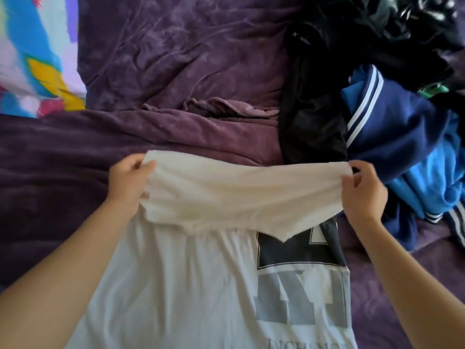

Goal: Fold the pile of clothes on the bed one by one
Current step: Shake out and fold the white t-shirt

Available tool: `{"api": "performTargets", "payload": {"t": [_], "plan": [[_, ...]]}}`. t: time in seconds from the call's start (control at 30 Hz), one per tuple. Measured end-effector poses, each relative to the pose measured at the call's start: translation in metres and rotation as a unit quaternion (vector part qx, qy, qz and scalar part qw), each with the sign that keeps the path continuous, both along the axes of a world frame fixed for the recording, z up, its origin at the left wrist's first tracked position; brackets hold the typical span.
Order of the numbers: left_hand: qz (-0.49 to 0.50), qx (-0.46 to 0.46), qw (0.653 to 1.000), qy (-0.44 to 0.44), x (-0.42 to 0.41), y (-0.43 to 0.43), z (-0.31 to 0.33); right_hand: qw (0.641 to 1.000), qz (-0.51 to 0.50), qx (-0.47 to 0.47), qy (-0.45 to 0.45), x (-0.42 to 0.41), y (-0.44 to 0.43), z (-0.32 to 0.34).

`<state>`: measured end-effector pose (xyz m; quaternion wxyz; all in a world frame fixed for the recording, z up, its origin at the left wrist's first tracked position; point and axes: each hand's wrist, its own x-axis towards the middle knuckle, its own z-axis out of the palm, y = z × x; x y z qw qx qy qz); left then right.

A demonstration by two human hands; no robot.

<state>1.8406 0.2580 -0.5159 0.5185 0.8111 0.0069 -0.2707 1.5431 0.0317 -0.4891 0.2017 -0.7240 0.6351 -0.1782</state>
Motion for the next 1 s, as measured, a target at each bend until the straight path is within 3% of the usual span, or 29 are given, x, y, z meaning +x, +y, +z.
{"api": "performTargets", "payload": {"t": [0.07,0.17,0.23,0.27,0.33,0.37,0.43,0.5,0.6,0.67,0.77,0.87,0.93,1.0], "plan": [[0.03,-0.036,0.999,-0.004,0.003,-0.004,0.0,0.999,-0.041,0.019,-0.022,0.002,-0.013,-0.002],[-0.018,-0.011,1.0,0.008,-0.002,-0.008,-0.01,0.994,-0.031,0.08,0.069,0.003,-0.013,-0.011],[-0.071,0.05,0.996,-0.032,-0.001,-0.008,-0.017,0.993,0.03,-0.014,0.115,0.005,-0.002,-0.01],[-0.111,0.099,0.985,-0.092,0.001,-0.008,-0.018,0.983,0.103,-0.08,0.132,0.006,0.002,-0.01],[-0.251,0.192,0.915,-0.252,0.005,-0.01,-0.016,0.923,0.287,-0.158,0.203,0.008,0.006,-0.011],[-0.336,0.234,0.855,-0.319,0.007,-0.011,-0.017,0.884,0.364,-0.14,0.258,0.01,0.003,-0.014],[-0.472,0.316,0.732,-0.376,0.011,-0.015,-0.018,0.835,0.411,-0.047,0.364,0.014,-0.009,-0.016],[-0.527,0.385,0.665,-0.362,0.02,-0.022,-0.019,0.828,0.378,0.018,0.413,0.014,-0.027,-0.019],[-0.557,0.438,0.608,-0.357,0.031,-0.034,-0.015,0.839,0.34,0.072,0.418,0.018,-0.045,-0.012],[-0.551,0.433,0.619,-0.355,0.037,-0.041,-0.008,0.837,0.339,0.078,0.422,0.024,-0.052,-0.003],[-0.537,0.354,0.69,-0.333,0.041,-0.038,0.012,0.85,0.353,0.056,0.387,0.024,-0.053,0.017],[-0.487,0.2,0.761,-0.379,0.04,0.0,0.038,0.886,0.365,-0.024,0.287,-0.009,-0.033,0.038],[-0.499,0.116,0.733,-0.448,0.029,0.042,0.052,0.896,0.385,-0.08,0.207,-0.048,-0.006,0.048],[-0.536,0.076,0.682,-0.492,0.007,0.088,0.057,0.871,0.442,-0.118,0.18,-0.087,0.031,0.049]]}}
